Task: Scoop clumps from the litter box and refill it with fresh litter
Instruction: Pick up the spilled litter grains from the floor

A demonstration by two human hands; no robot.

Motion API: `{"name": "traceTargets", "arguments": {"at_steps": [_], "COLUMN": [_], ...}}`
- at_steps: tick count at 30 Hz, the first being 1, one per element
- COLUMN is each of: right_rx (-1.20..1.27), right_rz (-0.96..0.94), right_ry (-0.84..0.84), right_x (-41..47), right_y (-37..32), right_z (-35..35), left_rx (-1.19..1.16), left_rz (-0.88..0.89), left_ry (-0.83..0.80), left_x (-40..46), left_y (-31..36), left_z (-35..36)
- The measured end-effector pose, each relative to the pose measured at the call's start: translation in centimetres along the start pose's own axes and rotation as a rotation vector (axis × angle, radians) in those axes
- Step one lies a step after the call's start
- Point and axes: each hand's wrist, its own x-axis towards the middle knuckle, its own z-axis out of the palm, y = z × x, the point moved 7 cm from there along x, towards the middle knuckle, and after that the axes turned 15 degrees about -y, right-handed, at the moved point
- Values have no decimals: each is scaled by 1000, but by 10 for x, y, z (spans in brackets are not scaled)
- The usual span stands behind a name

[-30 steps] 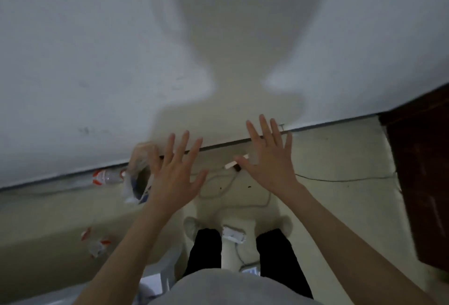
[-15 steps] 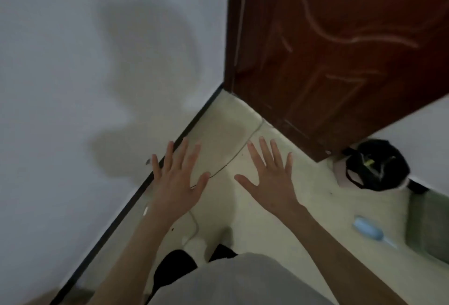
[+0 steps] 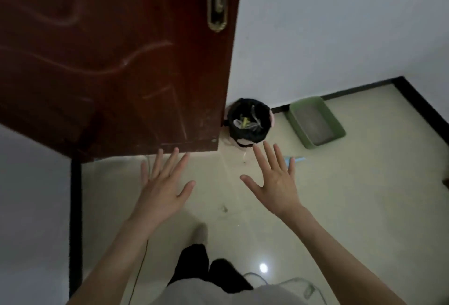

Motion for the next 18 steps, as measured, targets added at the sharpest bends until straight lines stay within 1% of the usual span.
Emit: {"name": "traceTargets", "arguments": {"at_steps": [3,8,11,15,18], "right_rx": [67,165,201,211,162], "right_rz": [121,331,416,425,358], "right_ry": [39,49,4,-104,-177], "right_x": [11,10,15,40,74], "right_y": [47,139,205,299,380], "right_z": [-12,-20,-22,-20,-23], "left_rx": [94,215,241,239,214], "left_rz": [113,296,380,380,297], "left_ry": [-55,-203,-228,-232,-237], "left_x": [56,128,175,238,288], "left_y": [44,132,192,266,318], "left_z": [-14,-7,7,34,65]}}
